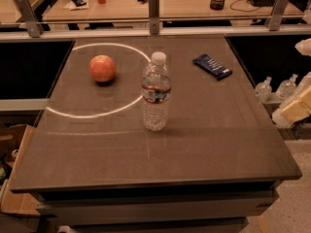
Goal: Knock water bottle over
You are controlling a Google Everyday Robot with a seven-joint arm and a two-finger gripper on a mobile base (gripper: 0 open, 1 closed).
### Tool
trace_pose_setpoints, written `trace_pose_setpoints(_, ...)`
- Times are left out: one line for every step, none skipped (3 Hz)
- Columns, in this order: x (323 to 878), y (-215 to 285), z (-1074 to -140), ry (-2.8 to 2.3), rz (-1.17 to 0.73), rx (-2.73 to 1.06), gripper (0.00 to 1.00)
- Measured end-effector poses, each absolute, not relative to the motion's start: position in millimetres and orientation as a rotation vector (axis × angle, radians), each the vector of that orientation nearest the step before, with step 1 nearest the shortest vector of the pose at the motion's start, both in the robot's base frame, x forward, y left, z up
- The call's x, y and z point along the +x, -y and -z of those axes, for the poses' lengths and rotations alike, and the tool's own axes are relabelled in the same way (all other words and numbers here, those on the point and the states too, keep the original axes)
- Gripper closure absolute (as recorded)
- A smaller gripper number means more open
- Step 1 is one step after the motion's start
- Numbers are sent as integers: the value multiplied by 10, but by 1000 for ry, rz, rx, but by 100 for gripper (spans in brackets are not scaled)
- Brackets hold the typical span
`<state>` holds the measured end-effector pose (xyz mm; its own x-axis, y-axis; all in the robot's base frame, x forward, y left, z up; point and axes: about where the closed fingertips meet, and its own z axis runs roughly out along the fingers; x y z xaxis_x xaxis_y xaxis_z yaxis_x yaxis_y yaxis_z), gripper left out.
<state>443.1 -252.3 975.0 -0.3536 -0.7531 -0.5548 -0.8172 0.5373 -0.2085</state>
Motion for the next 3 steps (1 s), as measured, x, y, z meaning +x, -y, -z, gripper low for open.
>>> trace_pose_setpoints(4511,2546,-9638,-1993,-228,-1163,0)
trace_pose_setpoints(4436,2247,-9685,-1805,-353,-1155,0)
trace_pose_setpoints(4292,1845,-9842,-1656,-511,-1116,0)
